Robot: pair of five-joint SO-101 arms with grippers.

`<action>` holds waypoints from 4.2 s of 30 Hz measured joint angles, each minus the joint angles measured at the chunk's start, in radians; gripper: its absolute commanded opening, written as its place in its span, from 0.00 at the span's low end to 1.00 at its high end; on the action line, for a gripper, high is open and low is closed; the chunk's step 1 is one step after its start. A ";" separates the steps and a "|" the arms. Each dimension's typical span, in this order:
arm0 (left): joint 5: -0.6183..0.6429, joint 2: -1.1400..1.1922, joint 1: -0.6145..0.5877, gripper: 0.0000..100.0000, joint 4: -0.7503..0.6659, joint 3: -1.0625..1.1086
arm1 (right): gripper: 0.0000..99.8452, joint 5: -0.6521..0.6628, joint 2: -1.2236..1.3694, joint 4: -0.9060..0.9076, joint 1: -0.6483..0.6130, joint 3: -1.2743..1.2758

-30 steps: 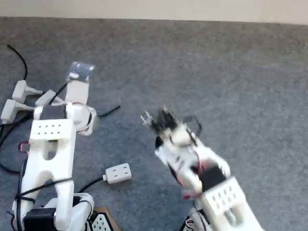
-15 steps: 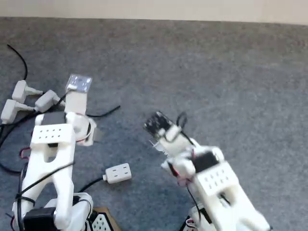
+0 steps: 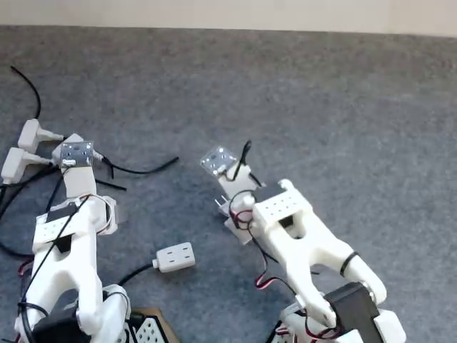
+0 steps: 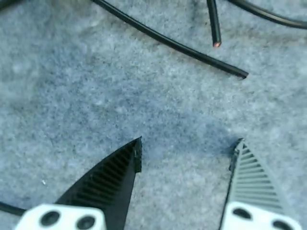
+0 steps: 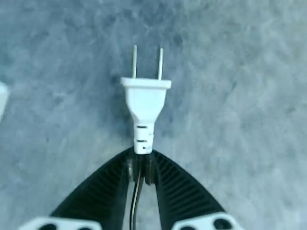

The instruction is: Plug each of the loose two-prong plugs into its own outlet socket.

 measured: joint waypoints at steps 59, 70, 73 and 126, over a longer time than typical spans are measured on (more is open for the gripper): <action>-0.006 0.000 0.000 0.30 -0.003 0.003 | 0.01 -0.003 0.224 -0.014 -0.078 -0.147; -0.009 0.000 0.002 0.31 0.097 -0.103 | 0.01 -0.006 -0.232 0.150 -0.117 -0.087; -0.074 0.000 0.028 0.31 0.272 -0.262 | 0.01 -0.060 -0.488 0.110 -0.146 0.057; 0.012 -1.068 0.551 0.40 0.413 0.183 | 0.01 -0.152 -0.835 0.043 -0.350 0.315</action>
